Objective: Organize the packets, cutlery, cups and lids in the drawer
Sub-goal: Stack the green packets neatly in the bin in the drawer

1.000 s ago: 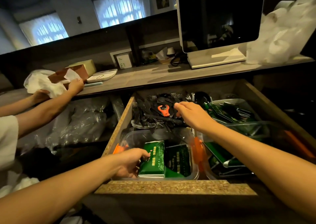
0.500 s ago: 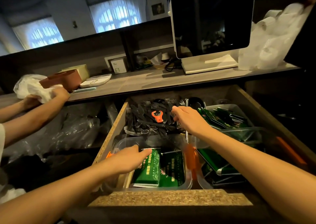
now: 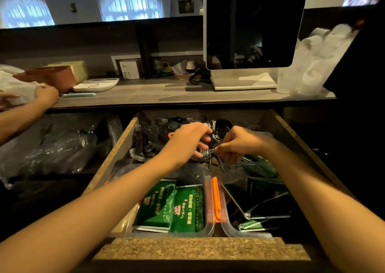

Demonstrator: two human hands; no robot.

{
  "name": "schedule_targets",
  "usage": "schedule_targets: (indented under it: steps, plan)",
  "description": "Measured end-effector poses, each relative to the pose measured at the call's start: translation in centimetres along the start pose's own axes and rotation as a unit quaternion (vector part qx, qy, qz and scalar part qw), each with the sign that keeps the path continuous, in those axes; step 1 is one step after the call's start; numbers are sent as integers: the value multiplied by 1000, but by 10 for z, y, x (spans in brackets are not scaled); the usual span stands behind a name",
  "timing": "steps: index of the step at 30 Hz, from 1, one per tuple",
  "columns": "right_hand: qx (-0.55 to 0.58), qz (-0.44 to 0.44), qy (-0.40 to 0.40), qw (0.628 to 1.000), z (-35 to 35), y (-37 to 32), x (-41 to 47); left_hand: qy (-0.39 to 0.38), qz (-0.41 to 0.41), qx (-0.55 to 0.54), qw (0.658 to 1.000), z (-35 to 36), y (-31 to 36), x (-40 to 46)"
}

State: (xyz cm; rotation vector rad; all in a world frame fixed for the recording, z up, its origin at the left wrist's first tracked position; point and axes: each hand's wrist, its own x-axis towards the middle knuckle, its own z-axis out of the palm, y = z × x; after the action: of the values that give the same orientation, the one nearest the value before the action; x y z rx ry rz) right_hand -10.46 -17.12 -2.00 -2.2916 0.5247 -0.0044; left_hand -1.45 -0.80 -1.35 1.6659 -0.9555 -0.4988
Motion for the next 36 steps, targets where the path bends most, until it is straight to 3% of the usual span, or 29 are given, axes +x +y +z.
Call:
schedule_targets:
  steps: [4, 9, 11, 13, 15, 17, 20, 25, 28, 30, 32, 34, 36]
  plan:
    - [-39, 39, -69, 996, -2, 8, 2, 47, 70, -24, 996, 9, -28, -1]
    - [-58, 65, -193, 977, -7, 4, -10, 30, 59, -60, 996, 3, -46, -4]
    - [-111, 112, -262, 952, 0, -4, -13, 25, 57, -58, 996, 3, -47, -4]
    - [-217, 173, -337, 900, 15, -9, -16, 24, 55, -50, 997, 3, -46, -4]
    - [-286, 176, -382, 861, 28, -9, -21, 24, 51, -49, 997, 3, -45, -5]
    - [-260, 112, -381, 880, 32, -6, -30, 21, 45, -47, 998, 3, -43, -6]
    - [-150, 48, -357, 921, 29, 3, -36, 14, 39, -43, 998, 3, -40, -8]
    - [-176, -99, -199, 959, 6, 0, -39, -9, 48, -70, 996, 5, -37, -11]
    - [60, -99, -49, 992, -20, -5, -49, -48, 29, -128, 990, 11, -36, -14]
    - [225, -108, 53, 967, -30, -7, -53, -69, 1, -169, 983, 17, -37, -13]
    - [360, -113, 134, 916, -30, -9, -54, -96, -30, -223, 970, 23, -38, -14]
    - [425, -89, 209, 876, -23, -9, -49, -137, -22, -234, 962, 26, -40, -15]
    - [420, -38, 261, 868, -11, -3, -40, -133, -19, -204, 970, 28, -40, -18]
